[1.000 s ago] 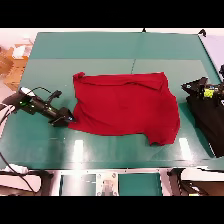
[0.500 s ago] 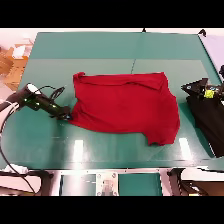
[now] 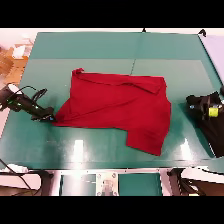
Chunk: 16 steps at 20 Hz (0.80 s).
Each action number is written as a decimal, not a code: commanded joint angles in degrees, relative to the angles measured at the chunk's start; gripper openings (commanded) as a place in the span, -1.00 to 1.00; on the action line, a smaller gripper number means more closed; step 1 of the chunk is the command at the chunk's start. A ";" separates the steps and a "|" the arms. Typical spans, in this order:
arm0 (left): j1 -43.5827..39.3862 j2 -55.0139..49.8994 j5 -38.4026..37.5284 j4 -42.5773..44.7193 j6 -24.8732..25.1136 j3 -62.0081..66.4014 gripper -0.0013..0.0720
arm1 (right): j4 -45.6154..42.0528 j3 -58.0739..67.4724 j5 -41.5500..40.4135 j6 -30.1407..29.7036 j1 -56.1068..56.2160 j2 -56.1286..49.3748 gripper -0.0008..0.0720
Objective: Fold the shirts.
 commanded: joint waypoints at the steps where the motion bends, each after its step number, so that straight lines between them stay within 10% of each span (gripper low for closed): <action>1: 1.07 0.04 0.00 -3.52 0.81 0.07 -0.90 | -6.71 -10.05 -3.50 2.99 -0.85 0.55 -0.05; 11: 1.07 0.04 0.44 -6.27 1.36 0.07 -0.90 | -5.22 -20.74 -17.90 1.11 11.61 -0.09 -0.03; 16: 1.07 1.49 0.20 -8.15 0.24 0.87 -0.90 | -4.07 -18.47 -13.18 -1.64 12.33 1.01 -0.93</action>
